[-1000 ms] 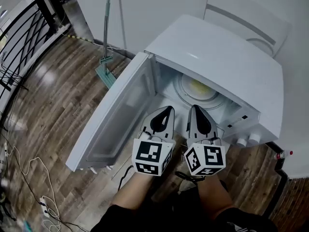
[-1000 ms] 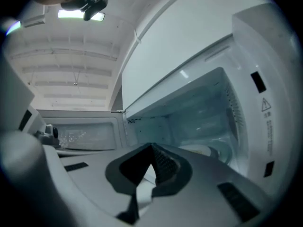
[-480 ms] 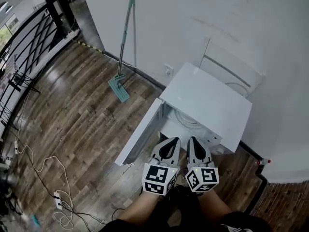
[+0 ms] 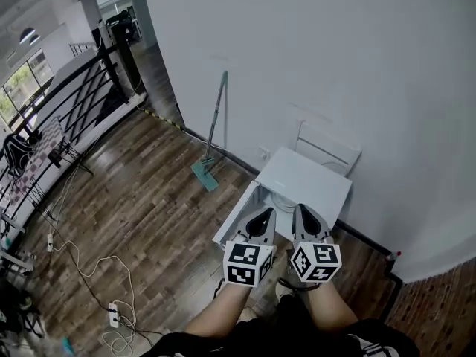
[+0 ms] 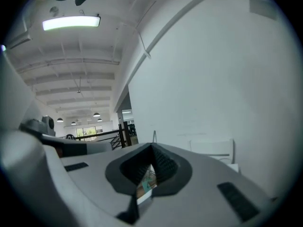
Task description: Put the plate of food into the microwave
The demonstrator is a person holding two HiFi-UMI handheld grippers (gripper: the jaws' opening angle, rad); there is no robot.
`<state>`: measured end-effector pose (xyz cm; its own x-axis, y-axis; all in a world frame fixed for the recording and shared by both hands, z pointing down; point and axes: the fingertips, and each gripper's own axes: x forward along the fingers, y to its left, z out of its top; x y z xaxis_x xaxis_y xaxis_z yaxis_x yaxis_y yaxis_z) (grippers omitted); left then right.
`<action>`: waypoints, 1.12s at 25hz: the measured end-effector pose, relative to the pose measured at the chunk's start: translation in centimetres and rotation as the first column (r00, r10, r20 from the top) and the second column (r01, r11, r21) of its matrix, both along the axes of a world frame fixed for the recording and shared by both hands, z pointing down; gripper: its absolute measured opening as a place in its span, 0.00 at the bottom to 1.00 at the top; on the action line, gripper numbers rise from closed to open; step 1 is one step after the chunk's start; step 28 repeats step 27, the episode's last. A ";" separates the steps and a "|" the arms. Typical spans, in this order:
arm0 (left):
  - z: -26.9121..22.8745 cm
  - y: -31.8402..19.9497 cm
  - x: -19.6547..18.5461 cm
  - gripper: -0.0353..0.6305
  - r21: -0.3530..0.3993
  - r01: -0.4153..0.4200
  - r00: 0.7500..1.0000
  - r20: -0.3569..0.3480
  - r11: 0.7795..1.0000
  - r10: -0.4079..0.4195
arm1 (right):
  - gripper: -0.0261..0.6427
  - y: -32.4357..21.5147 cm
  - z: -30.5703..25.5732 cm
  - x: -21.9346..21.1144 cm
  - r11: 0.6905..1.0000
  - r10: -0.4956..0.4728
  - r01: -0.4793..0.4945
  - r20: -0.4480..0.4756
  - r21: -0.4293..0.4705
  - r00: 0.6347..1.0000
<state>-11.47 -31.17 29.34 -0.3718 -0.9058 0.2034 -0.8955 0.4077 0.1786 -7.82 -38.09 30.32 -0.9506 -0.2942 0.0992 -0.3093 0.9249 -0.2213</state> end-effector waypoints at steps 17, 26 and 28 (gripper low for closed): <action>-9.3 -1.8 5.3 0.05 0.060 0.064 0.992 0.109 0.996 -0.070 | 0.05 -0.3 -9.0 4.9 0.989 -0.115 0.109 0.058 0.099 0.992; -9.6 -5.0 5.9 0.05 0.059 0.087 0.990 0.108 0.994 -0.093 | 0.05 -3.2 -9.8 5.2 0.983 -0.152 0.143 0.073 0.115 0.986; -9.6 -5.5 5.9 0.05 0.059 0.088 0.990 0.108 0.994 -0.094 | 0.05 -3.6 -9.7 5.2 0.982 -0.156 0.146 0.074 0.117 0.985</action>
